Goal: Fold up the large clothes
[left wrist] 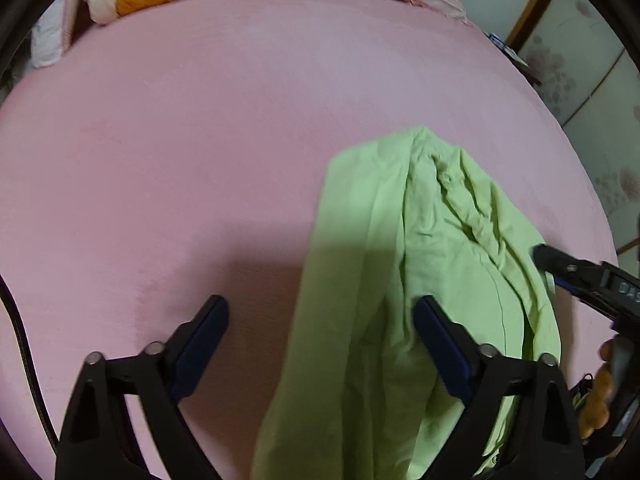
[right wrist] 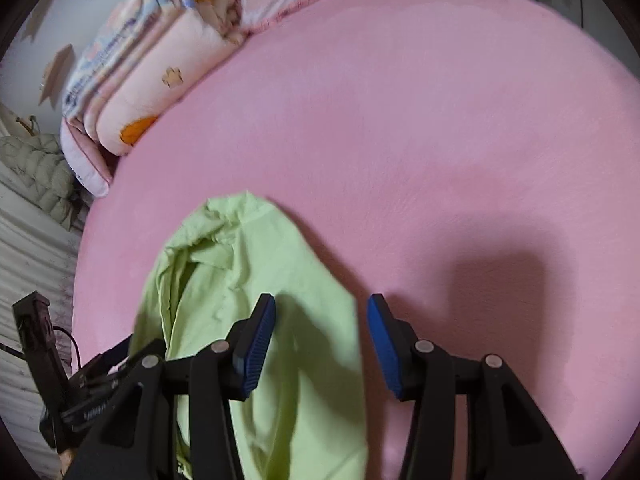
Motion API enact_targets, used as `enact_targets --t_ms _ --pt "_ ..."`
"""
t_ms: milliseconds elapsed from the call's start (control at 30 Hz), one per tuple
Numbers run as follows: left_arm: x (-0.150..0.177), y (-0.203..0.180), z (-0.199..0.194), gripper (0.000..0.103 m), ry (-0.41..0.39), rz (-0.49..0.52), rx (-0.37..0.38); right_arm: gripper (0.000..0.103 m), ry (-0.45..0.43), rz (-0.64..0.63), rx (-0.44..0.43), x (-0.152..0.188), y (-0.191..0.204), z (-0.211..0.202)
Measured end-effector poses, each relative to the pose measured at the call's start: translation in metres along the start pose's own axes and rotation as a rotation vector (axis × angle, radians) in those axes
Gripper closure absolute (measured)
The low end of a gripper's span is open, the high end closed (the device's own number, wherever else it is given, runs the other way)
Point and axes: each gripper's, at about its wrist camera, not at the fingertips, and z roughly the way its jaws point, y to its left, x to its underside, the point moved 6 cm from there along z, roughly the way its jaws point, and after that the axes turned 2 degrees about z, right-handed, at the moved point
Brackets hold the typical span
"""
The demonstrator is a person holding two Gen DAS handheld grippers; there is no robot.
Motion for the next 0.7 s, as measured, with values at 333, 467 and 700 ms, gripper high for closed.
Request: enact_targets --t_ms 333,467,700 --pt "0.001 -0.019 -0.058 0.099 -0.177 0.056 0.004 0.102 -0.155 -0.252 -0.029 0.021 0.046 -0.058" --pt "0.024 -0.016 -0.134 0.099 -0.313 0.087 0.069 0.102 -0.302 -0.357 -0.135 0.051 0.066 -0.14" --pt "0.14 0.001 -0.216 0.099 -0.411 0.139 0.144 0.101 -0.446 -0.548 -0.205 0.165 0.067 -0.227"
